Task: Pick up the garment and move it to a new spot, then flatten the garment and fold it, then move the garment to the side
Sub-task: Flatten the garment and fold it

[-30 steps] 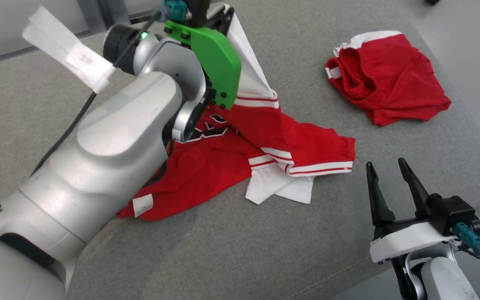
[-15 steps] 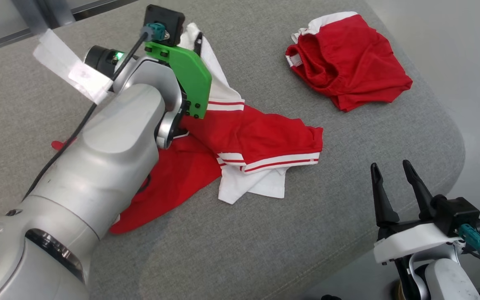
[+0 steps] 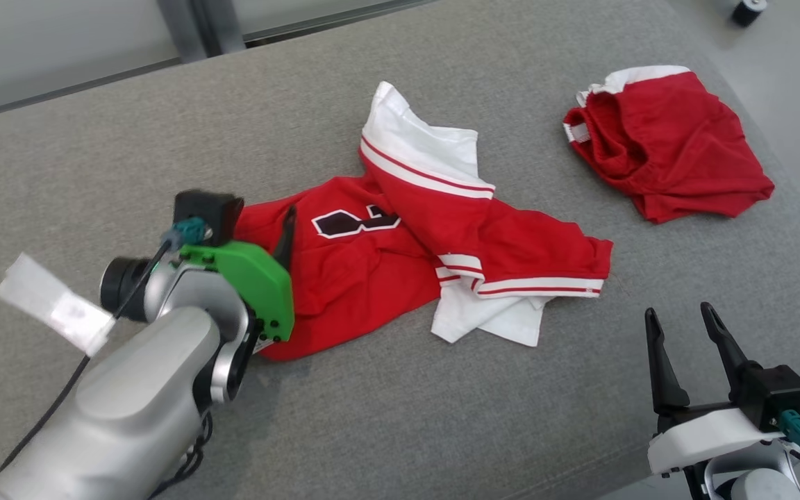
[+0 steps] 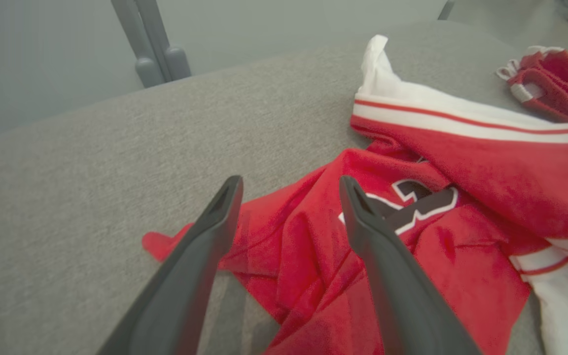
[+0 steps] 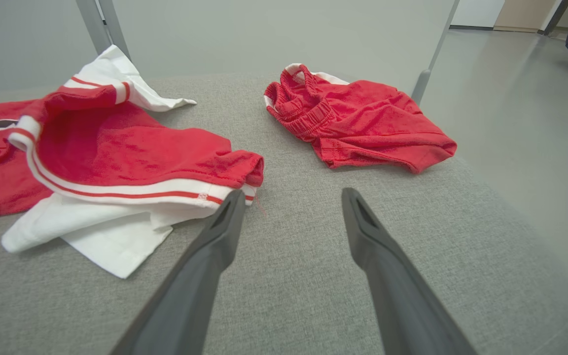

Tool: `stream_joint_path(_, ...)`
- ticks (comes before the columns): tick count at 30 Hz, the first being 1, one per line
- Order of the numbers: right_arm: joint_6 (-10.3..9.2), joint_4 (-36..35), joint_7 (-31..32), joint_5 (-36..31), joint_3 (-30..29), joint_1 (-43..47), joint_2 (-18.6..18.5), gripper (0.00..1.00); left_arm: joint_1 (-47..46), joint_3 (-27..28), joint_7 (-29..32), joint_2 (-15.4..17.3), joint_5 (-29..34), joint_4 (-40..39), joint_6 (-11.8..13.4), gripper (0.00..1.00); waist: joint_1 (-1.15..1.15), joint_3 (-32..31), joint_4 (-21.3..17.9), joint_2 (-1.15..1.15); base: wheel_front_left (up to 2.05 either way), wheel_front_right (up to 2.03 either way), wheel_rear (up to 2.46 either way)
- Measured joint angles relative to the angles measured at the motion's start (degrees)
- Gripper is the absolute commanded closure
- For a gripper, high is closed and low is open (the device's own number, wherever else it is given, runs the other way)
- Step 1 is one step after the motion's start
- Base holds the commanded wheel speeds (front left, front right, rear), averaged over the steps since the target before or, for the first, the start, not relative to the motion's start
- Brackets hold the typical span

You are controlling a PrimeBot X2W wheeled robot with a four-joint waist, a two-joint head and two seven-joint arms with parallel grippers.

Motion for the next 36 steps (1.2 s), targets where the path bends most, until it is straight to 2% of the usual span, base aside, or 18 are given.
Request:
stream_joint_path(8, 0.0, -0.9, 0.0, -1.7, -0.7, 0.8, 0.0, 0.0, 14.0, 4.1, -1.5, 11.2, -4.0, -21.0, 11.3, 0.0, 0.0, -1.7, 6.0, 0.0, 0.0, 0.0, 0.0)
stream_joint_path(13, 0.0, -0.9, 0.0, -2.2, -0.5, 0.8, 0.0, 0.0, 20.9, 5.3, -1.6, 14.4, -7.2, -29.1, 14.5, 0.0, 0.0, -2.2, 8.6, 0.0, 0.0, 0.0, 0.0)
stream_joint_path(18, 0.0, -0.8, 0.0, -2.3, -0.3, 0.8, 0.0, 0.0, 24.1, 6.2, -1.7, 14.9, -9.5, -32.6, 15.1, 0.0, 0.0, -2.3, 9.8, 0.0, 0.0, 0.0, 0.0)
stream_joint_path(25, 0.0, -0.7, 0.0, -2.4, 0.3, 0.4, 0.0, 0.0, 24.2, 7.5, -1.4, 12.3, -12.6, -31.0, 12.5, 0.0, 0.0, -1.8, 10.0, 0.0, 0.0, 0.0, 0.0)
stream_joint_path(32, 0.0, -0.5, 0.0, -2.1, 0.4, -0.1, 0.0, 0.0, 22.5, 7.9, -1.7, 10.4, -12.7, -26.9, 10.6, 0.0, 0.0, -1.5, 8.9, 0.0, 0.0, 0.0, 0.0)
stream_joint_path(33, 0.0, -0.5, 0.0, -1.9, 0.3, -0.1, 0.0, 0.0, 22.2, 7.8, -1.5, 10.2, -12.7, -26.6, 9.8, 0.15, 0.0, -1.4, 8.5, 0.0, 0.0, 0.0, 0.0)
stream_joint_path(34, 0.0, -0.4, 0.0, -1.7, 0.3, -0.1, 0.0, 0.0, 22.2, 7.8, -1.4, 10.2, -12.9, -26.5, 9.6, 0.52, 0.0, -1.4, 8.3, 0.0, 0.0, 0.0, 0.0)
stream_joint_path(35, 0.0, -0.2, 0.0, -1.4, 0.2, -0.1, 0.0, 0.0, 22.2, 7.8, -1.5, 10.1, -13.5, -26.0, 8.6, 1.0, 0.0, -1.3, 7.8, 0.0, 0.0, 0.0, 0.0)
stream_joint_path(36, 0.0, -0.1, 0.0, -1.3, 0.2, -0.1, 0.0, 0.0, 22.2, 7.8, -1.5, 10.0, -13.5, -26.0, 8.3, 1.0, 0.0, -1.2, 7.7, 0.0, 0.0, 0.0, 0.0)
